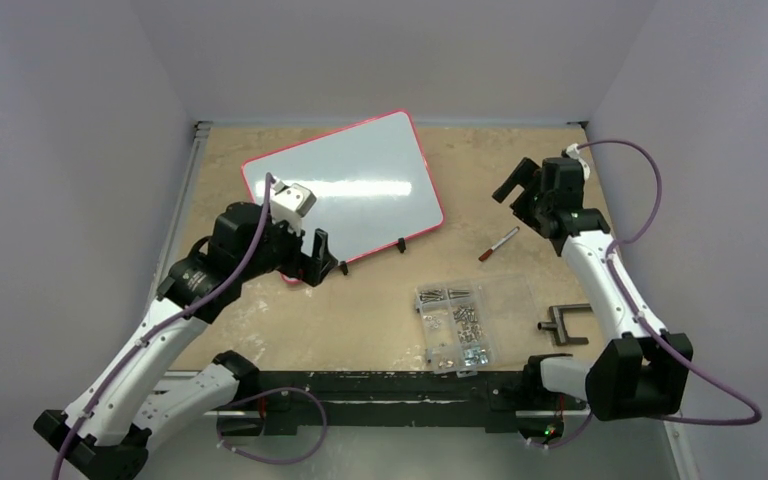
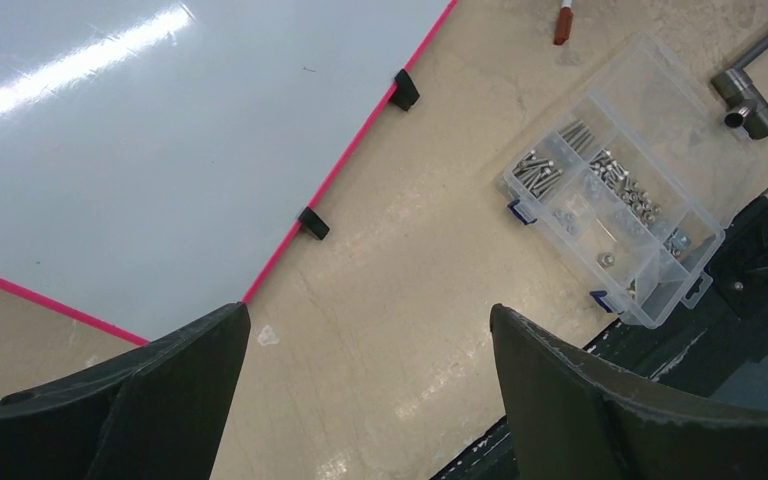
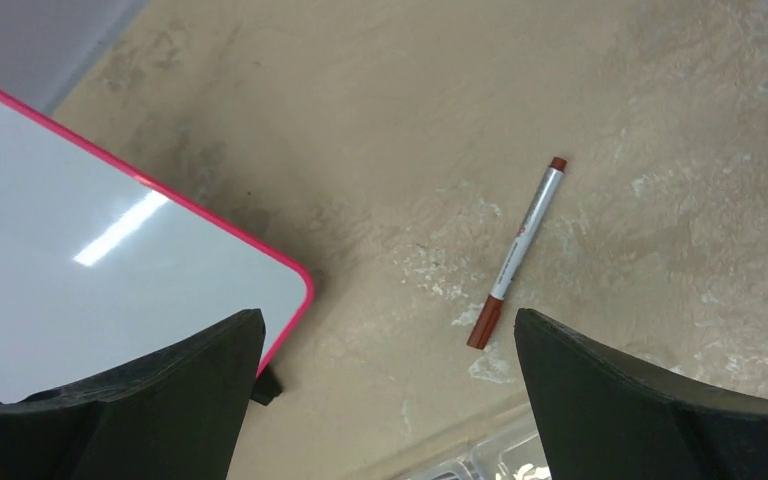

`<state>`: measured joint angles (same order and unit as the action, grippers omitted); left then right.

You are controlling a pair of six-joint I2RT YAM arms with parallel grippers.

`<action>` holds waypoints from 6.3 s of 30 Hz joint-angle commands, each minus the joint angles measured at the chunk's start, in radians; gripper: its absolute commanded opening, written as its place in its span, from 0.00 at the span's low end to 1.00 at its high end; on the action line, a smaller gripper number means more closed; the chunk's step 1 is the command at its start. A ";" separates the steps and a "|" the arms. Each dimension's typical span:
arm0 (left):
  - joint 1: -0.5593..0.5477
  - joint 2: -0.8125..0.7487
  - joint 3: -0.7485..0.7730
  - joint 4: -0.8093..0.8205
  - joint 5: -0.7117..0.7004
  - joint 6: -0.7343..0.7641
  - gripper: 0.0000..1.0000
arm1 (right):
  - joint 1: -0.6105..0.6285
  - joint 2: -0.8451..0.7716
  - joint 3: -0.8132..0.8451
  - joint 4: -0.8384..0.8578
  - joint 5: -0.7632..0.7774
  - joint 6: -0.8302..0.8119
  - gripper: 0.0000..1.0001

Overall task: Write a sentence on the whiteboard
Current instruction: Open the whiteboard marker at the center of the board.

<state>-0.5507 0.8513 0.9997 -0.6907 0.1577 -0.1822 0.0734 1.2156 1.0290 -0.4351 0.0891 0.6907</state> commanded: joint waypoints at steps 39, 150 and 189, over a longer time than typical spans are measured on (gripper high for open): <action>-0.010 -0.120 -0.051 -0.006 -0.132 0.023 0.88 | 0.067 0.486 0.061 -0.042 0.284 0.086 0.69; -0.371 0.502 0.122 1.245 0.044 -0.428 0.72 | 0.178 -0.387 -0.466 1.219 -0.293 0.639 0.00; -0.365 0.550 0.307 0.912 0.200 -0.288 0.00 | 0.189 -0.416 -0.385 1.055 -0.506 0.404 0.08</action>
<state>-0.9371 1.4811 1.2236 0.3672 0.2058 -0.5789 0.2539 0.7937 0.5350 0.7597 -0.2241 1.2621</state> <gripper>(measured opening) 0.094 0.035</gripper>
